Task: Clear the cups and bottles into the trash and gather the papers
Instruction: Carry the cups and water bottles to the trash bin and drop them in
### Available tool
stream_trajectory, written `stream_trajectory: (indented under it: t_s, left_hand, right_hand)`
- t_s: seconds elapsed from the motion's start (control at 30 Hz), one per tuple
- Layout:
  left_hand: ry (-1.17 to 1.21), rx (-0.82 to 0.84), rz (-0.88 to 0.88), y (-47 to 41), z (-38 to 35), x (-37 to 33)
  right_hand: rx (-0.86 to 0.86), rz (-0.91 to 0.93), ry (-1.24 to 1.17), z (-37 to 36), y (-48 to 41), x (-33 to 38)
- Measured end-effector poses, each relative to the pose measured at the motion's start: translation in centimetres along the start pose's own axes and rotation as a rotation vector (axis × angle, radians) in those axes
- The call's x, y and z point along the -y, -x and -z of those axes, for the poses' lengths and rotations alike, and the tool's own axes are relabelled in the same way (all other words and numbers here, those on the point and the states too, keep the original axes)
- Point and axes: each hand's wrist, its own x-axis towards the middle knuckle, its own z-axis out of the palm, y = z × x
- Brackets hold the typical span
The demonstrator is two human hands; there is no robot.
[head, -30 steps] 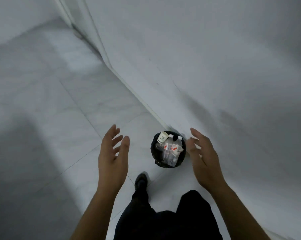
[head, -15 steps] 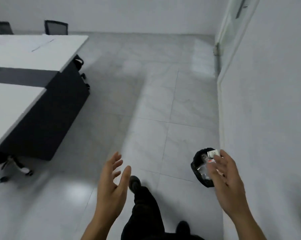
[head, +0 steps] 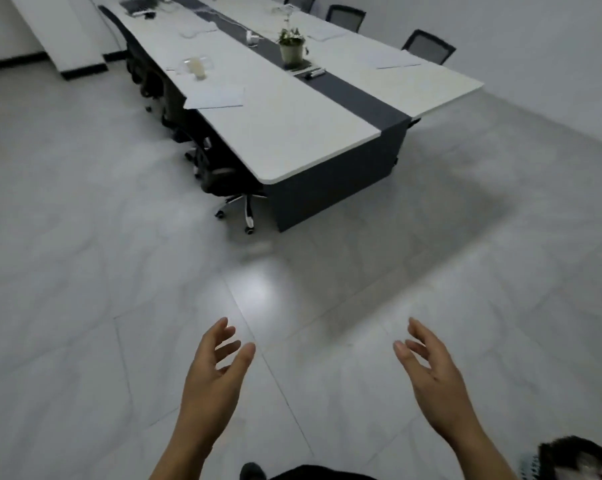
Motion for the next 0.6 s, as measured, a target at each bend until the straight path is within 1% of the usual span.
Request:
stream_trajectory:
  t_s: [0.13, 0.23, 0.3, 0.4, 0.6]
  left_hand:
    - [0.038, -0.212, 0.074, -5.6, 10.6, 1.8]
    - [0.051, -0.305, 0.090, -10.0, 17.1, 1.2]
    - [0.067, -0.362, 0.077, -13.0, 20.1, 0.5]
    - [0.089, -0.405, 0.071, -18.7, 22.4, 0.3]
    - [0.136, -0.376, 0.168, -32.4, 23.7, 0.6]
  right_hand:
    - [0.188, 0.048, 0.047, -11.8, -3.3, 5.6]
    - [0.267, 0.101, 0.060, -18.3, -5.8, 10.3]
    - [0.302, 0.130, 0.049, -21.7, -7.7, 13.1]
    - [0.317, 0.143, 0.034, -26.1, -11.5, 15.6]
    - [0.316, 0.106, 0.018, -36.3, -23.4, 16.9]
